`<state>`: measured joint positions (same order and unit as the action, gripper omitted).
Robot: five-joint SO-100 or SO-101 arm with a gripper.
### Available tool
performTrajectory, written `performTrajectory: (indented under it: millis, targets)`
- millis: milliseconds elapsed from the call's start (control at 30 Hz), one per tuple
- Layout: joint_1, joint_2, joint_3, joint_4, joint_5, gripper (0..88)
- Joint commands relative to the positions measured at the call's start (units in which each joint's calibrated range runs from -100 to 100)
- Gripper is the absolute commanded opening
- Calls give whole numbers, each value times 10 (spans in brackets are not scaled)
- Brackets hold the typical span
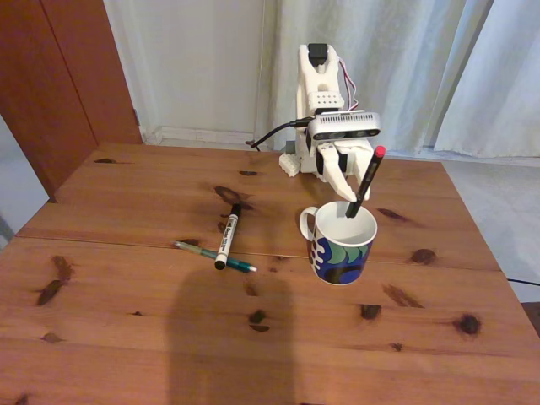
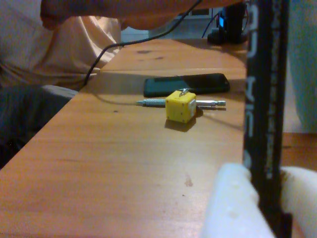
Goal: Clean up the desk and place the pens and markers into the cup
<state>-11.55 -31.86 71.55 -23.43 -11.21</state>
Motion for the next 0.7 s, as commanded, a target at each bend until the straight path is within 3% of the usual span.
performTrajectory:
  millis: [0, 300, 667]
  targets:
    - [2, 0, -4, -18, -2, 12]
    - [2, -5, 31, -20, 4, 154]
    - [44, 3, -37, -14, 2, 155]
